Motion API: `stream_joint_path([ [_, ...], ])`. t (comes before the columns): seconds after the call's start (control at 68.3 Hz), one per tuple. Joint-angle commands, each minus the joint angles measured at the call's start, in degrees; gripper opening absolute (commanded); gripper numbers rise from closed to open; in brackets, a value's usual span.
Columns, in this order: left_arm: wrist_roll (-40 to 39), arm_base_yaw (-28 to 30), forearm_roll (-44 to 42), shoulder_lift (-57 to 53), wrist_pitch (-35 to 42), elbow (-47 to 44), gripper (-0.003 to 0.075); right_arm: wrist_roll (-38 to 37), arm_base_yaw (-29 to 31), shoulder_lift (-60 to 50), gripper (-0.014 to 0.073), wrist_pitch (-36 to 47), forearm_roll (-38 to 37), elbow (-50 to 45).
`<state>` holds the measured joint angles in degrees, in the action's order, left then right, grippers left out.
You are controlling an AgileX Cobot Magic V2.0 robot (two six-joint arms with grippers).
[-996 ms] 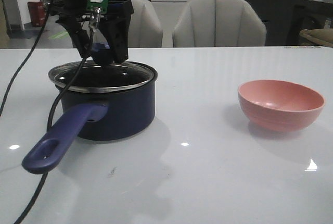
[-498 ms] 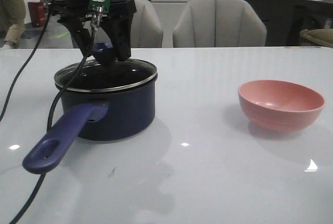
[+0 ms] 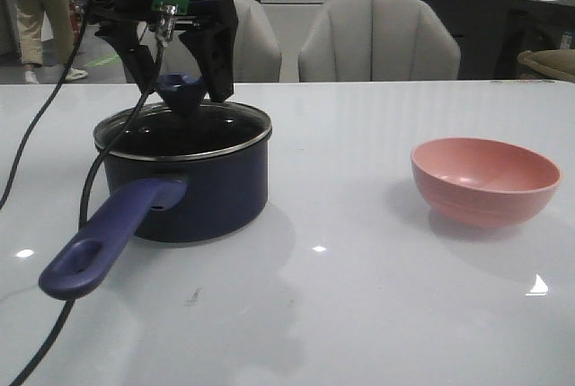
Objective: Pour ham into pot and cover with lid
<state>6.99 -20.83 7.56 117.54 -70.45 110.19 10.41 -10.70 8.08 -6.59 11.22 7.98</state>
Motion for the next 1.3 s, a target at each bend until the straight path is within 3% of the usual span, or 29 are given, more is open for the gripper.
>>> stream_joint_path([
  [0.0,-0.62,-0.38,-0.49,-3.36,-1.54,2.43,0.0648,0.27,-0.13,0.45,0.0148,5.11,-0.07,1.61],
  [0.322,-0.62,-0.38,-1.59,-10.45,-2.26,2.11,0.0563,0.27,-0.13,0.45,0.0148,5.11,-0.07,1.61],
  [0.512,-0.2,-0.38,-1.59,-18.0,-2.26,-3.45,0.0509,0.27,-0.13,0.45,0.0148,5.11,-0.07,1.61],
  [0.63,-0.08,-0.38,-1.69,-23.96,-0.44,-10.63,0.0509,0.27,-0.13,0.45,0.0148,5.11,-0.07,1.61],
  [1.069,-0.08,-0.38,-1.16,-52.68,17.12,-45.65,0.0509,0.27,-0.13,0.45,0.0148,5.11,-0.07,1.61],
  [1.289,-0.08,-0.38,-0.1,-67.78,27.31,-59.03,0.0508,0.27,-0.13,0.45,0.0148,5.11,-0.07,1.61],
])
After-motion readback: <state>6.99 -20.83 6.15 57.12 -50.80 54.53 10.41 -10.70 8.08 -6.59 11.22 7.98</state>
